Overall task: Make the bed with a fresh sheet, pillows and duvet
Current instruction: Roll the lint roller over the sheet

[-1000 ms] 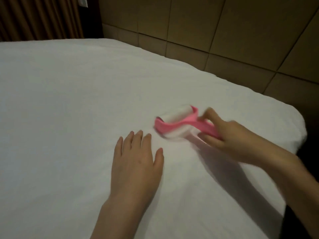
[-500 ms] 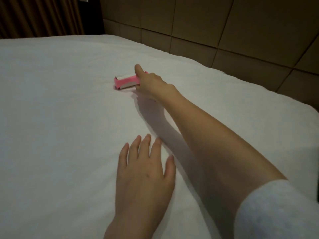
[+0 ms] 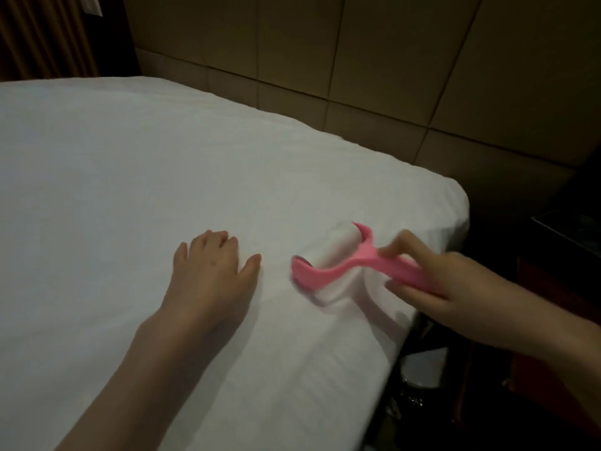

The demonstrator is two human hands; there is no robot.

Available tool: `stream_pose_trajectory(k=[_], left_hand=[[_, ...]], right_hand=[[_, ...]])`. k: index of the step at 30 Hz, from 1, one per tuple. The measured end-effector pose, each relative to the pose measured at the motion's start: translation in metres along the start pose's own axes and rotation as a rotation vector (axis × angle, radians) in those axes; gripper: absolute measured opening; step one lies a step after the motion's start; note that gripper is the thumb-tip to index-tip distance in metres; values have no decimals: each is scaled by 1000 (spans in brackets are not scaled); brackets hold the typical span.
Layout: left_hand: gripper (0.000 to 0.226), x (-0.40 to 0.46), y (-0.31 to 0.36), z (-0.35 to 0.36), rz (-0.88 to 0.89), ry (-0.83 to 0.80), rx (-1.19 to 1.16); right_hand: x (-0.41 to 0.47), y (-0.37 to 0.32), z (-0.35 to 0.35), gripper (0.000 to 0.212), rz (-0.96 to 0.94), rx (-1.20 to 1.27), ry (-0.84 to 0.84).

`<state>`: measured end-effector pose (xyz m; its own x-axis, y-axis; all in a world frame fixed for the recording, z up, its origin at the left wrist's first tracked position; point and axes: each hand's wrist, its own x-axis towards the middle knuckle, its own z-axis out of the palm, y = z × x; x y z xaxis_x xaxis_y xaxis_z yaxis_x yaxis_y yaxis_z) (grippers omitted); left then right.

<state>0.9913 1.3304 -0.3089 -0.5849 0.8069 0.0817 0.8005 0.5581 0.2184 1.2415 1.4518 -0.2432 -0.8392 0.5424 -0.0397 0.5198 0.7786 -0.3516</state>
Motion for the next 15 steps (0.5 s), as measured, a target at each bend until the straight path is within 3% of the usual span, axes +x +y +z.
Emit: stream_pose_trajectory(k=[3,7,10,15], left_hand=[[52,9,22,1,66,-48,15],[48,34,52,10,111,-87,17],[48,55,73,20,137,-87,-4],[58,75,80,38,84,-21,-57]], right_hand=[[-40,22,-25,27,41,19,-32],[-41,53,-25,24,115,-2,70],[-14,60,-18,18,118,77,92],[83,53,-1,23,91,-1,124]])
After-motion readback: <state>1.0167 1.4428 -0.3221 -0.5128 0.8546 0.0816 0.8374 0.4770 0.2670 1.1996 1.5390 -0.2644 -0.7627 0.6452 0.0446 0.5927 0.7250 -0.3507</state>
